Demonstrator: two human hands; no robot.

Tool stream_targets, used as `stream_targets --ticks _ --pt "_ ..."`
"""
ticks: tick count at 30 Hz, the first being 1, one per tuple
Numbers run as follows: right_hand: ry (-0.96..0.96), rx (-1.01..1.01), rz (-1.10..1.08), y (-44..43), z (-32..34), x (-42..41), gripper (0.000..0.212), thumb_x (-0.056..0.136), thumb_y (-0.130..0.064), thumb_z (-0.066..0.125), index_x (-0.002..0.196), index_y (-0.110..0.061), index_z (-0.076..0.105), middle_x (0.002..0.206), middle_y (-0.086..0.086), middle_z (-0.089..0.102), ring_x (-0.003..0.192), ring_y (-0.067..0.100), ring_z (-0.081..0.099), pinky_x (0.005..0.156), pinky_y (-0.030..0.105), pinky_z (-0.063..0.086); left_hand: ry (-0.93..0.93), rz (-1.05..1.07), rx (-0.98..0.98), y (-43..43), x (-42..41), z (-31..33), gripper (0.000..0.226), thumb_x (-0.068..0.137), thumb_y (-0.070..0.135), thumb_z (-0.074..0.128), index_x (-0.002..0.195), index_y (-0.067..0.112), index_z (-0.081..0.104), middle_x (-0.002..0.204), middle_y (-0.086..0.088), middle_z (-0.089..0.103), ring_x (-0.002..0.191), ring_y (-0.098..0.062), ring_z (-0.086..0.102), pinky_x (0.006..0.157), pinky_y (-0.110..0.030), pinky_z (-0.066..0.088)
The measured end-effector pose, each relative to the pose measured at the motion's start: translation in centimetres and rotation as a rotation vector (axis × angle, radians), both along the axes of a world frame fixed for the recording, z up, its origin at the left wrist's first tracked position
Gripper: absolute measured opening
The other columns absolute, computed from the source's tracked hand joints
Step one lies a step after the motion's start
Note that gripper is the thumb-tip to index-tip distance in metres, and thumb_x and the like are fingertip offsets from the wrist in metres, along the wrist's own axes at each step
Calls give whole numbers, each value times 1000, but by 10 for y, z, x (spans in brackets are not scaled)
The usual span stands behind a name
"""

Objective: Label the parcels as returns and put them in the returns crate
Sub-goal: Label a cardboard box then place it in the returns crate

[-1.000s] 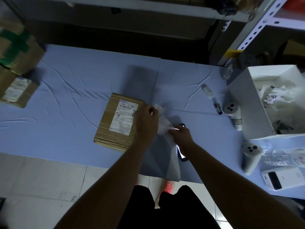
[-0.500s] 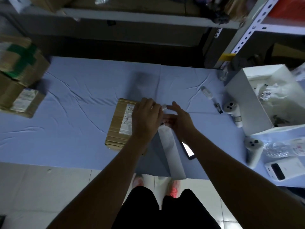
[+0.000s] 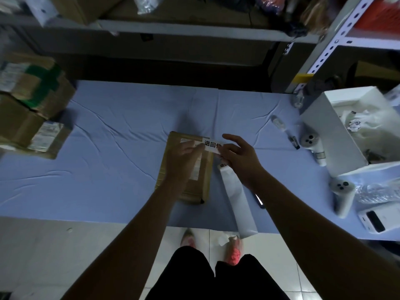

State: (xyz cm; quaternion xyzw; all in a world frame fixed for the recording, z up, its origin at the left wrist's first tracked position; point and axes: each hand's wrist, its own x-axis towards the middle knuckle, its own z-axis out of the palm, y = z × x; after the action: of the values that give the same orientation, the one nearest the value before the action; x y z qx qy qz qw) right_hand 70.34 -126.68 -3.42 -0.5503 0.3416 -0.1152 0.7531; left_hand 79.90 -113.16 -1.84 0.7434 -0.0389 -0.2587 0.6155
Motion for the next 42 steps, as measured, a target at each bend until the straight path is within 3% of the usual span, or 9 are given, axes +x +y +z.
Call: stream_targets --ticks 3,7,13,18,24,26,30,36,42 --pt "12 -23 15 12 -4 1 38 89 -1 69 125 -13 62 89 13 71 79 14 67 69 23 51 190 6 -56 8 12 -1 12 89 15 72 100 10 73 93 -8 76 75 -11 71 52 -14 48" --pt "83 -116 25 29 -5 1 37 85 -1 73 120 -9 64 79 5 73 66 6 65 65 21 51 65 -31 38 20 18 -9 9 80 12 80 86 17 76 85 -4 76 71 -8 70 59 -18 52" --pt "313 -290 45 58 -16 15 28 80 -5 79 104 -9 64 76 22 70 45 4 50 45 18 40 -99 -56 255 36 24 -34 20 80 9 74 70 26 70 85 -4 74 81 -21 72 67 -27 58" --pt "501 -562 -26 83 -29 32 30 73 -10 77 78 -27 53 72 -3 68 79 19 68 70 35 57 -396 -104 417 43 19 -48 8 83 11 70 86 9 76 88 -8 75 85 -22 70 70 -20 48" --pt "530 -664 -9 88 -27 37 20 73 -6 77 78 -18 61 87 3 72 86 19 67 73 36 59 -609 -127 410 49 14 -63 6 85 5 73 81 5 68 82 -11 72 81 -28 70 64 -19 42" --pt "551 -648 25 85 -29 39 21 74 -7 78 75 -19 61 90 2 72 90 18 67 65 26 56 -654 -128 428 48 13 -67 8 86 4 70 80 5 66 80 -10 70 79 -27 69 63 -22 41" --pt "589 -707 104 80 -40 39 9 79 -10 74 86 -14 76 96 3 75 97 19 69 58 12 44 -722 -138 464 46 8 -71 10 90 3 62 80 7 61 77 -10 64 71 -27 64 57 -22 37" --pt "690 -832 190 86 -44 39 17 88 -24 71 104 -23 76 115 3 65 103 25 65 80 34 57 -962 -153 730 49 6 -91 19 87 18 70 96 4 62 87 -16 59 74 -33 57 61 -34 40" --pt "702 -899 179 89 -44 26 26 85 -49 71 101 -28 75 113 -7 52 98 16 58 73 31 50 -991 -301 553 61 23 -94 14 80 24 77 91 17 72 102 -10 53 95 -31 52 76 -36 34"
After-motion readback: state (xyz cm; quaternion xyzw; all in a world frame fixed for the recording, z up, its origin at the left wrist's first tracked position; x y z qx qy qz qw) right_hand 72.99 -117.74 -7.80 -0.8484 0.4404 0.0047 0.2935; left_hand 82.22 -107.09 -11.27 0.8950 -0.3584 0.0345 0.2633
